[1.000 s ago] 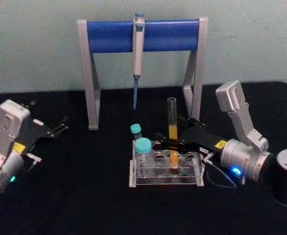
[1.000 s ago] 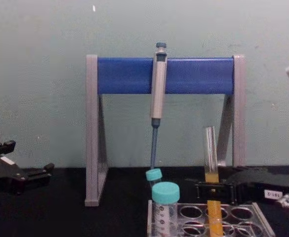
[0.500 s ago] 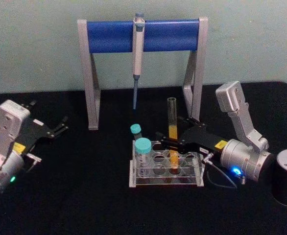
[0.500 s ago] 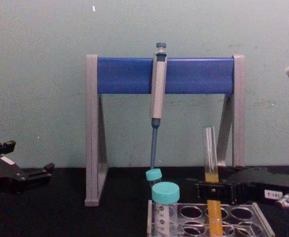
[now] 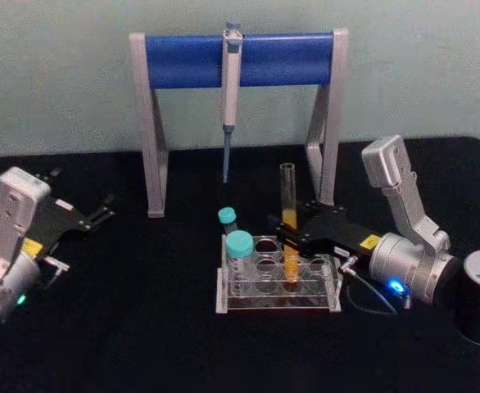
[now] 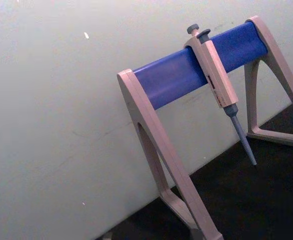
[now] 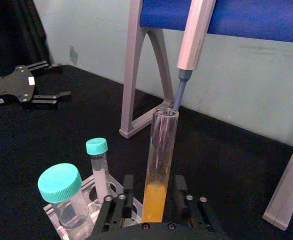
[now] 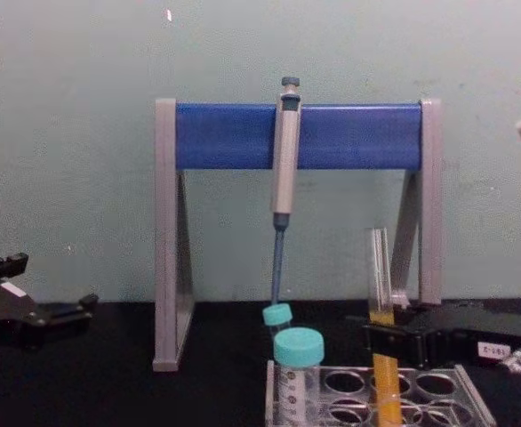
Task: Pick up the test tube from the test tube rack, shake it, then place it back into the test tube rack.
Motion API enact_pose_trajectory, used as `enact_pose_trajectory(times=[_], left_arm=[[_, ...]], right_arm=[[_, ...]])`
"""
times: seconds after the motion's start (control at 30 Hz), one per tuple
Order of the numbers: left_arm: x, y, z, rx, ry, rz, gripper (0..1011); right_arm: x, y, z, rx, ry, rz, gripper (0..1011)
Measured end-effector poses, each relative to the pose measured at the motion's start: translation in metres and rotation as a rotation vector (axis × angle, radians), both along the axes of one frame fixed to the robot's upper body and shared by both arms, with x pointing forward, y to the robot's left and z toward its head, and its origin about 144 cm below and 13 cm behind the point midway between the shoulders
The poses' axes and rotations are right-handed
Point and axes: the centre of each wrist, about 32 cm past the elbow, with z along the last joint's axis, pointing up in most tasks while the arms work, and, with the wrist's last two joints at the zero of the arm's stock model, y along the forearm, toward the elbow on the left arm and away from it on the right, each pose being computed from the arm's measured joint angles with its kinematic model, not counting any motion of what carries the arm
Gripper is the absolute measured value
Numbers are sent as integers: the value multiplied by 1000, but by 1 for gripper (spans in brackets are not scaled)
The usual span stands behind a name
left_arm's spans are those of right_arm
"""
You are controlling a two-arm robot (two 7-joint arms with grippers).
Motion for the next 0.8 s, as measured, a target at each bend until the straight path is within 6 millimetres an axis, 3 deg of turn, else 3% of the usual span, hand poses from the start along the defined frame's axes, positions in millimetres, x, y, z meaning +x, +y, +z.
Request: enact_pose_trajectory(times=[0.1,0.3,0.8], left_arm=[[0,0,0,0,0,0,1001],[0,0,0,0,0,0,1001],[0,0,0,0,0,0,1001]], right_arm=[[0,0,0,0,0,0,488],[0,0,0,1,1,0,248],[0,0,0,2,-1,-1,229]])
